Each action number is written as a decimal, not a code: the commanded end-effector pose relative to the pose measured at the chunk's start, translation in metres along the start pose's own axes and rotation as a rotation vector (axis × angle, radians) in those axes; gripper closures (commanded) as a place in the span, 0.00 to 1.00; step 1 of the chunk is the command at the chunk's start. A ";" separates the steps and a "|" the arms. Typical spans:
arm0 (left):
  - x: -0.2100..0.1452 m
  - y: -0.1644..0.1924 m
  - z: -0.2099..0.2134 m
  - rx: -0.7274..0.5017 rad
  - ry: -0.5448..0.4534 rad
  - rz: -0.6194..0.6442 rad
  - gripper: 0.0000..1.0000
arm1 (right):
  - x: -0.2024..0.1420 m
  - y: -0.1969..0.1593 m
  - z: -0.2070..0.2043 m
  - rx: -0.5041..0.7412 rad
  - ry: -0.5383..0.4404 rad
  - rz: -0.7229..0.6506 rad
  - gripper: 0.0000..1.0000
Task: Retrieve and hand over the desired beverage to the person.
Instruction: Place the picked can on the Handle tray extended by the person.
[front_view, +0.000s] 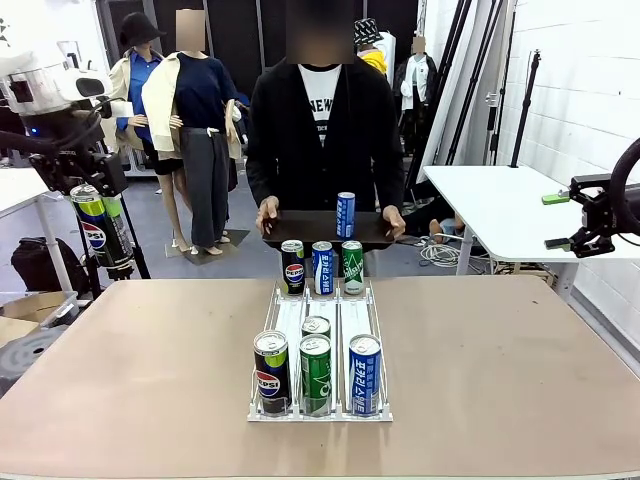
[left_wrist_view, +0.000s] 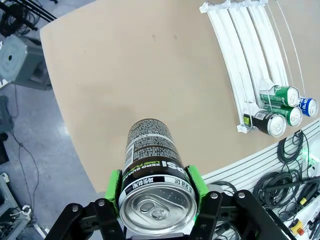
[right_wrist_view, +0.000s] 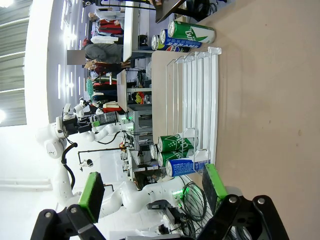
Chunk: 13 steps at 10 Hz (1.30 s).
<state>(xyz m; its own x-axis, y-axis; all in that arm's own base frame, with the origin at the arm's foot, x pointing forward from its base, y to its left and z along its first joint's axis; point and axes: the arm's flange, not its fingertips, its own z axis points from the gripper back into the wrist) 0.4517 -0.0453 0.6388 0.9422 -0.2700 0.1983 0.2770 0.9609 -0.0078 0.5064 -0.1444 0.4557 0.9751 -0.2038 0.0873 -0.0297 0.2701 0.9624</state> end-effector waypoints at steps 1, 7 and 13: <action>0.001 0.001 0.007 0.005 -0.015 0.001 1.00 | 0.000 0.000 -0.002 -0.010 -0.002 0.008 0.00; 0.001 0.001 0.007 0.005 -0.015 0.001 1.00 | 0.000 0.000 -0.002 -0.010 -0.002 0.008 0.00; 0.001 0.001 0.007 0.005 -0.015 0.001 1.00 | 0.000 0.000 -0.002 -0.010 -0.002 0.008 0.00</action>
<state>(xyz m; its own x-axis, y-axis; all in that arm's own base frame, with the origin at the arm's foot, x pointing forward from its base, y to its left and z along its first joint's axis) 0.4517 -0.0453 0.6388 0.9422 -0.2700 0.1984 0.2770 0.9608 -0.0077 0.5064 -0.1444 0.4557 0.9751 -0.2039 0.0873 -0.0297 0.2701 0.9624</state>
